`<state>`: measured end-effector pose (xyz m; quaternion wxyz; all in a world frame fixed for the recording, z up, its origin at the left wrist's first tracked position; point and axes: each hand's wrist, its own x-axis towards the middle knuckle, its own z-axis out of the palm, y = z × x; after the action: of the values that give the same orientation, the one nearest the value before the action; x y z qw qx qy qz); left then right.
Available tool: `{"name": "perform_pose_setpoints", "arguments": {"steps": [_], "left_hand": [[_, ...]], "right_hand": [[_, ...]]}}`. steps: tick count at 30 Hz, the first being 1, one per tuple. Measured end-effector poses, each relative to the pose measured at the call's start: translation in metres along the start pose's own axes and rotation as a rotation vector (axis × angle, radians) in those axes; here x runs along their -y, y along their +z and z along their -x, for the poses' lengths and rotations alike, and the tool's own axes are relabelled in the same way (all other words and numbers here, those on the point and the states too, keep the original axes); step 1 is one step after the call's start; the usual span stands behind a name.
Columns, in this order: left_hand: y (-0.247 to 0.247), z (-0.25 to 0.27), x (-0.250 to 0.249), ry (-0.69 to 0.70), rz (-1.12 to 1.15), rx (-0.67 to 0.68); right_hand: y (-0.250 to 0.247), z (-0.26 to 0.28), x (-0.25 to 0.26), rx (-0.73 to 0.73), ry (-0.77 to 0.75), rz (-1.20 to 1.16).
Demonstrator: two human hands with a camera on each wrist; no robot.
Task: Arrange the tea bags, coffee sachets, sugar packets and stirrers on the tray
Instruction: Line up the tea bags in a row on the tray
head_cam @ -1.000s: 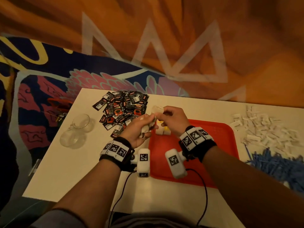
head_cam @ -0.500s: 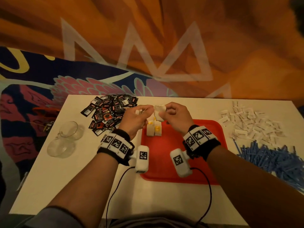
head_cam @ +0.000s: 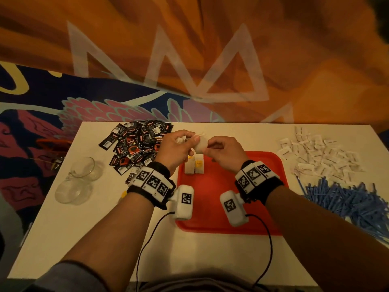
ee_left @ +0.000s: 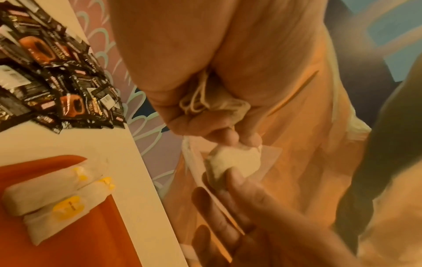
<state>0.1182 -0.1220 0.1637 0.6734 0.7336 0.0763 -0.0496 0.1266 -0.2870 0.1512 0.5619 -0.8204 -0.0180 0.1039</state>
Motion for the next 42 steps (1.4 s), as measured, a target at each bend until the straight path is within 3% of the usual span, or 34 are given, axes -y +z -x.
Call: {"name": "perform_pose_setpoints", "arguments": {"steps": [6,13,22,29,42], "left_hand": [[-0.004,-0.005,0.021,-0.079,0.023,-0.099],[-0.032,-0.011,0.063,-0.324,0.049,-0.210],[-0.076,0.008,0.108,-0.447,0.081,-0.227],[-0.098,0.015,0.120,-0.485,0.124,-0.231],[-0.088,0.008,0.125,-0.519,0.160,-0.182]], "right_hand": [[0.017,-0.005,-0.014,0.010,0.114,-0.041],[0.053,-0.014,-0.058,0.062,0.374,0.081],[0.105,-0.021,-0.108,0.070,0.642,0.167],[0.119,-0.037,-0.113,-0.010,0.671,0.217],[0.113,-0.040,-0.115,0.025,0.729,0.308]]}}
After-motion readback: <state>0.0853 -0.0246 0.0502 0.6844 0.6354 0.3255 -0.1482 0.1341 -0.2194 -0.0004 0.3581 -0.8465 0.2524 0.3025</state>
